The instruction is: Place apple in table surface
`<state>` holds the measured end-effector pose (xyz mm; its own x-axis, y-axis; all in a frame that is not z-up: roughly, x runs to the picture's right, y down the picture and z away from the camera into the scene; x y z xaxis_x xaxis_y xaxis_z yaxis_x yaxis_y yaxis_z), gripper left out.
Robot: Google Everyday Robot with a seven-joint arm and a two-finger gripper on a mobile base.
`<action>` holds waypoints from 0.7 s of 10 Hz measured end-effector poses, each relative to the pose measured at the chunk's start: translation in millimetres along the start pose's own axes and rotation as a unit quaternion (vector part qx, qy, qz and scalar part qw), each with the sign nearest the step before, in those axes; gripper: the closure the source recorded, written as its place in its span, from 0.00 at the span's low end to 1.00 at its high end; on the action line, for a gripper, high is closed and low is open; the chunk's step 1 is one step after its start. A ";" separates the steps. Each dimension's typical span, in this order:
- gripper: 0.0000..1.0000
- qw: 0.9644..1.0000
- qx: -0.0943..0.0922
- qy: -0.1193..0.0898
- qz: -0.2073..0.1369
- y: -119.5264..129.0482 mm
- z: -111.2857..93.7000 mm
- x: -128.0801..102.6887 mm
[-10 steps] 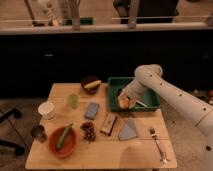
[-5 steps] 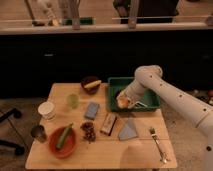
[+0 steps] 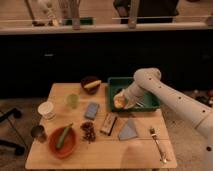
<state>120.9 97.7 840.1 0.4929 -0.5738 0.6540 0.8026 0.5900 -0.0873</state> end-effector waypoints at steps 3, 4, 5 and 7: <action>1.00 0.999 -0.002 0.032 -0.001 -1.4 -19.3 3.7; 1.00 0.999 0.000 0.041 -0.002 -4.4 -24.7 5.0; 1.00 0.998 0.006 0.059 -0.006 -12.3 -34.8 7.1; 1.00 0.997 0.012 0.071 -0.007 -16.5 -45.1 10.2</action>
<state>127.8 56.4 814.2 0.5249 -0.6560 0.5423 0.8025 0.5937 -0.0586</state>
